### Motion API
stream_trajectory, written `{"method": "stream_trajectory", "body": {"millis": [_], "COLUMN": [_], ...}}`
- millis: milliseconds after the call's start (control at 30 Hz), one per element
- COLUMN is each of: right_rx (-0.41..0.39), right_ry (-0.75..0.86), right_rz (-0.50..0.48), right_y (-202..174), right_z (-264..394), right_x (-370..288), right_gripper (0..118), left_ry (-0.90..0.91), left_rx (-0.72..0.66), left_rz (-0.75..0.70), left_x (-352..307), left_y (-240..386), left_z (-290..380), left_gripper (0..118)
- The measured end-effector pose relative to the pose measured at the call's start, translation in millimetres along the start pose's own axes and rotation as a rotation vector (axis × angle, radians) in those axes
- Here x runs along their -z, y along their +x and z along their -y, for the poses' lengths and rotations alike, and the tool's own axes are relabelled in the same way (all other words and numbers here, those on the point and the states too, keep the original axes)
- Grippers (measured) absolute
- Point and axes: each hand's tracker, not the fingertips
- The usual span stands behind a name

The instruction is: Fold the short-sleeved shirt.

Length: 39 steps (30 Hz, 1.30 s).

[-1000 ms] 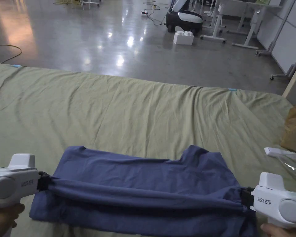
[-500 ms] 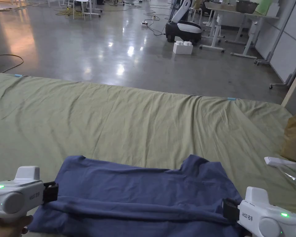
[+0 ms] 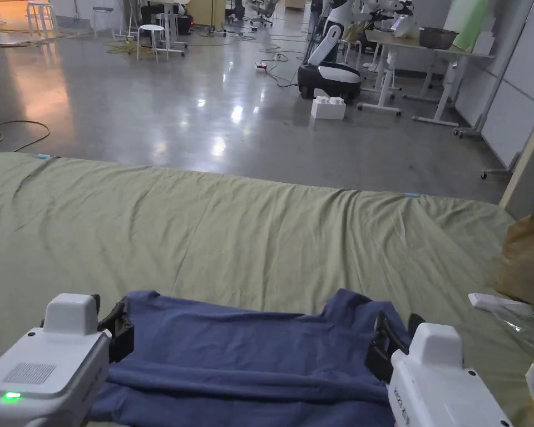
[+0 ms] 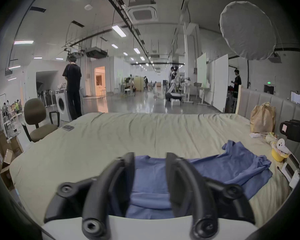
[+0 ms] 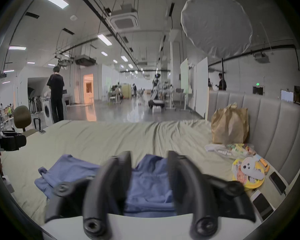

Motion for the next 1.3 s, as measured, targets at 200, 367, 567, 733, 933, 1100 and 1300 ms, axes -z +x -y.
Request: {"method": "stream_trajectory", "body": {"millis": [200, 367, 567, 733, 933, 1100, 1300], "right_rx": [0.014, -0.024, -0.001, -0.006, -0.015, -0.025, -0.028], "right_ry": [0.066, 0.094, 0.055, 0.008, -0.040, -0.076, -0.133], "right_rz": [0.021, 0.029, 0.012, -0.003, -0.009, -0.003, 0.012], "right_y": [-7, -8, -4, -2, -2, 2, 13], "right_z": [-4, -3, 3, 13, 25, 33, 44], "right_x": [-19, -22, -22, -18, -16, -13, -11], "right_gripper": [2, 2, 2, 2, 2, 2, 2], "left_ry": [0.074, 0.088, -0.111, -0.324, -0.606, -0.732, -0.772], "left_rx": [-0.002, 0.009, -0.039, -0.048, -0.131, -0.052, -0.018], "left_rz": [0.019, 0.017, 0.044, 0.017, 0.027, 0.012, -0.014], "left_x": [-31, -44, -17, 24, 82, 112, 118], "left_y": [7, 5, -27, -56, -78, -75, -74], "left_z": [-3, -2, 16, 41, 65, 86, 92], "left_gripper": [3, 2, 2, 2, 61, 74, 73]}}
